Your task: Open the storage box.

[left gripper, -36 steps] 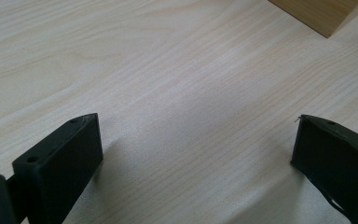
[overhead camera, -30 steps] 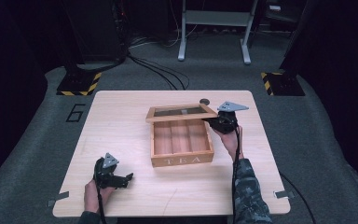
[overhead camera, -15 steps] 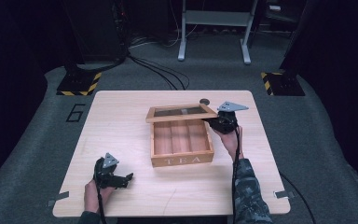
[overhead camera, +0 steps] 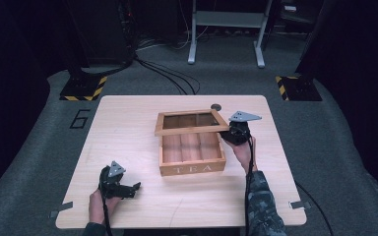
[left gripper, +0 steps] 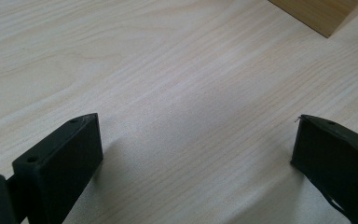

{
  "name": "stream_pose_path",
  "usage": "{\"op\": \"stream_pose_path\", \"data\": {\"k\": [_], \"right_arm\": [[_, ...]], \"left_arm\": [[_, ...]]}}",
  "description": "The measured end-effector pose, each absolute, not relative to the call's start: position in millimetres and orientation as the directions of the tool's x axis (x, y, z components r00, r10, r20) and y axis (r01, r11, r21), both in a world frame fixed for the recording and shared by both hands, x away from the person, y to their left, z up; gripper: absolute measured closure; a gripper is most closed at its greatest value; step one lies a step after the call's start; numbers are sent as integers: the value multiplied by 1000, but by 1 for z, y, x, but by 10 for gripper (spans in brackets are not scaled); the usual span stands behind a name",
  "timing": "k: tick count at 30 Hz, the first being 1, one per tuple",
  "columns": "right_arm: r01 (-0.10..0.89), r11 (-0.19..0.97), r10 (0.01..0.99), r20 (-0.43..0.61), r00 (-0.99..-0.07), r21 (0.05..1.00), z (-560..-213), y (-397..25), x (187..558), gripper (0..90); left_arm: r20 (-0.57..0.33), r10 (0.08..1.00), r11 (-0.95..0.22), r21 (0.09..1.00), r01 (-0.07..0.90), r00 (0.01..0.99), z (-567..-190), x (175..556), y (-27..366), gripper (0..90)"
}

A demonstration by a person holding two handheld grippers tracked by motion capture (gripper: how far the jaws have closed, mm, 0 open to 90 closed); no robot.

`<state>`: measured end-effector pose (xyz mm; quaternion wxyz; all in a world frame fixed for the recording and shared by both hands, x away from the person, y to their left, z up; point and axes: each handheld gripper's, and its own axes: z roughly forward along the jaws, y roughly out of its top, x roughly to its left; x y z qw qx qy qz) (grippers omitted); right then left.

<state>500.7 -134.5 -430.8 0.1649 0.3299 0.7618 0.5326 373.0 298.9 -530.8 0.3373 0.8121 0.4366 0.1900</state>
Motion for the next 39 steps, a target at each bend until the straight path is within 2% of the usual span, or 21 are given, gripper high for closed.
{"op": "stream_pose_path", "data": {"k": [23, 39], "right_arm": [[328, 235, 656, 99, -748, 915, -452, -146, 460, 885], [384, 274, 666, 114, -737, 881, -471, -149, 434, 878]], "left_arm": [[14, 836, -392, 714, 580, 549, -531, 373, 299, 14], [12, 836, -391, 714, 580, 548, -531, 373, 299, 14]]}}
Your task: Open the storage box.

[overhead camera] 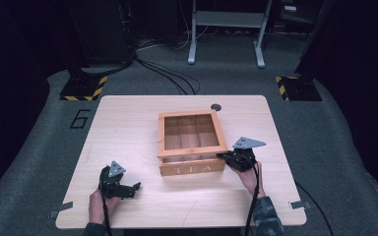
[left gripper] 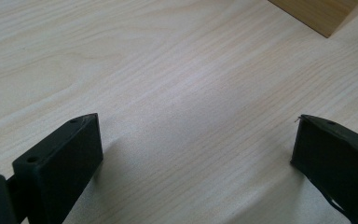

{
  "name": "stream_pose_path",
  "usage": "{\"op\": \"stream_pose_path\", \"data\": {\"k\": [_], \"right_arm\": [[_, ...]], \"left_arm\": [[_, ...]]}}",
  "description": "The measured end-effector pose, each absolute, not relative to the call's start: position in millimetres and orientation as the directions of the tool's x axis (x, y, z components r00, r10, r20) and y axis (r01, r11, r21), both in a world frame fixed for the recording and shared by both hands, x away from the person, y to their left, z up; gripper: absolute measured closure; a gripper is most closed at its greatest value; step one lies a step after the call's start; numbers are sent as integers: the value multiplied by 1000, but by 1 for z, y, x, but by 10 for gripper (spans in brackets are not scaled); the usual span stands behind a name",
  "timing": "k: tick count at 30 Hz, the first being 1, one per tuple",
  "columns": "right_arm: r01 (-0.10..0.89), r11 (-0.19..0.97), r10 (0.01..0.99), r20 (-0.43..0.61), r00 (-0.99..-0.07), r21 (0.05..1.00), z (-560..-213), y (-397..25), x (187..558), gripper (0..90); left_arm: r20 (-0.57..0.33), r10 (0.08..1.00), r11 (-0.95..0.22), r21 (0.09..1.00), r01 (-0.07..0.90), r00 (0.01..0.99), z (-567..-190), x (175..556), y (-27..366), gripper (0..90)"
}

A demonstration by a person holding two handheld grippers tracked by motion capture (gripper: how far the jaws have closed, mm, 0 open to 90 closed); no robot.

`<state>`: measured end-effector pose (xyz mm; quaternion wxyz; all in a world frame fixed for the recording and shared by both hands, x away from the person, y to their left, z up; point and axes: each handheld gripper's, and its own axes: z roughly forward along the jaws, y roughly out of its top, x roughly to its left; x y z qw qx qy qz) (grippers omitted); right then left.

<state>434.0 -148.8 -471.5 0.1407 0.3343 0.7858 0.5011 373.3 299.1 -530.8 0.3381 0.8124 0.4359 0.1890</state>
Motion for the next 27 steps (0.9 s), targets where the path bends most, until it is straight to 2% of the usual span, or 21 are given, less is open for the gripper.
{"op": "stream_pose_path", "data": {"k": [18, 27], "right_arm": [[405, 291, 669, 119, -734, 867, -472, -156, 416, 887], [429, 368, 659, 94, -746, 825, -480, -151, 408, 890]], "left_arm": [[16, 836, -393, 715, 579, 549, -531, 373, 299, 14], [16, 836, -394, 714, 579, 549, -531, 374, 299, 14]]}}
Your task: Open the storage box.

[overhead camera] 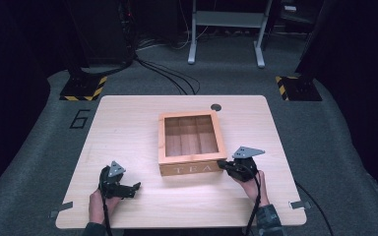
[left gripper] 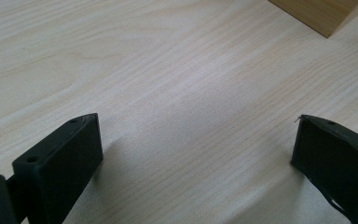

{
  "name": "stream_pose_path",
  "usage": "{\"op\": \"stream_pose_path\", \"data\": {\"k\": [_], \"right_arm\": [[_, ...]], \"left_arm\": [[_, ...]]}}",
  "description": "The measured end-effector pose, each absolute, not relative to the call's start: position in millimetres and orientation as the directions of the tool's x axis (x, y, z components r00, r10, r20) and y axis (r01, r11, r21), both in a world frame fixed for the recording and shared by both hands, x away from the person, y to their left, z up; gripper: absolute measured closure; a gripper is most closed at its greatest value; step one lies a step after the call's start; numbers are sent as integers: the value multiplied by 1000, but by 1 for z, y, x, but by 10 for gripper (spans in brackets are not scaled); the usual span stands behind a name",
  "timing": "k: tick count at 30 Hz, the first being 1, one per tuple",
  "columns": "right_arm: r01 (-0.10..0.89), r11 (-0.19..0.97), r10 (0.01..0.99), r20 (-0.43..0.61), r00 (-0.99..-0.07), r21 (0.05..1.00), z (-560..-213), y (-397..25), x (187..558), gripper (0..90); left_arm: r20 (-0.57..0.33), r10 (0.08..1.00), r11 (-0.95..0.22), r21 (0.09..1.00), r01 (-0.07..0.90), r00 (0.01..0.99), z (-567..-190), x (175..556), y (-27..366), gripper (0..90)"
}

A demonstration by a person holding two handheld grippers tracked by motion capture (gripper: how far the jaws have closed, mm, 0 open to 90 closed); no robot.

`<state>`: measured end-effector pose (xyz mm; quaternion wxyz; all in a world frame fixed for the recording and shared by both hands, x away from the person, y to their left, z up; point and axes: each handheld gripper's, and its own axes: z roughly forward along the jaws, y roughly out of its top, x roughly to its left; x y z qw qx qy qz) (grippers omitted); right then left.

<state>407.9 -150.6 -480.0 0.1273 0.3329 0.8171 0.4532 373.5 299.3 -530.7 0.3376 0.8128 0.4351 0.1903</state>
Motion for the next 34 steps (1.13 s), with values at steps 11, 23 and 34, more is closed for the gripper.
{"op": "stream_pose_path", "data": {"k": [11, 23, 34], "right_arm": [[434, 350, 693, 83, -716, 830, -482, -156, 399, 863], [489, 284, 819, 57, -571, 825, -503, -208, 360, 755], [601, 242, 925, 5, -379, 761, -528, -238, 353, 223]], "left_arm": [[15, 836, -393, 714, 579, 549, -531, 374, 299, 14], [16, 836, -394, 714, 579, 549, -531, 374, 299, 14], [13, 838, -387, 718, 579, 545, -531, 373, 299, 14]]}}
